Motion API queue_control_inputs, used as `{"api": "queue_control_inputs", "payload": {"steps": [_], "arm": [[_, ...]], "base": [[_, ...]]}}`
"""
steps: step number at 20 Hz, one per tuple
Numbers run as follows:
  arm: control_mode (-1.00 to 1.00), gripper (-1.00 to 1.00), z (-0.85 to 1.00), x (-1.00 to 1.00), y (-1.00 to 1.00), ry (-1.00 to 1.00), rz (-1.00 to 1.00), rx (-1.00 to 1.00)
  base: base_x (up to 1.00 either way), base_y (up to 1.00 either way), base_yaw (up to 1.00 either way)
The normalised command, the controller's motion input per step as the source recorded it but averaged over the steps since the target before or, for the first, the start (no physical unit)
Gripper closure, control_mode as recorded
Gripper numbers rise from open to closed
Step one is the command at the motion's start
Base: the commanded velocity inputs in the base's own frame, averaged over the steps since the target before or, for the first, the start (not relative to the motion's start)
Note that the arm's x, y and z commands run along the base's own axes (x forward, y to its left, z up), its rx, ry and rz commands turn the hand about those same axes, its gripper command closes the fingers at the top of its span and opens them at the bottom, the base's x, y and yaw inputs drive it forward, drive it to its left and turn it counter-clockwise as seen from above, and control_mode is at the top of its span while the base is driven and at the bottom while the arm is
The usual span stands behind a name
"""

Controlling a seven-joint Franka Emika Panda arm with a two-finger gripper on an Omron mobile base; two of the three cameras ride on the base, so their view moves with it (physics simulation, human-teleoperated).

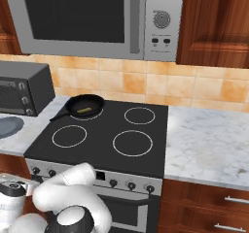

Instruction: Pick up the butter stick and place it in the pan. Then turn on the burner for the pan.

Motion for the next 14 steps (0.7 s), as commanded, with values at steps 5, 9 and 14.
{"api": "queue_control_inputs", "payload": {"steps": [5, 9, 14], "arm": [[-1.0, -1.0, -0.29, 0.53, -0.11, -0.06, 0.0, 0.0], [-1.0, -1.0, -0.31, 0.5, -0.16, -0.08, 0.0, 0.0], [-1.0, -1.0, -0.26, 0.28, -0.25, -0.06, 0.0, 0.0]], "base": [[0.0, 0.0, 0.0], [0.0, 0.0, 0.0], [0.0, 0.0, 0.0]]}}
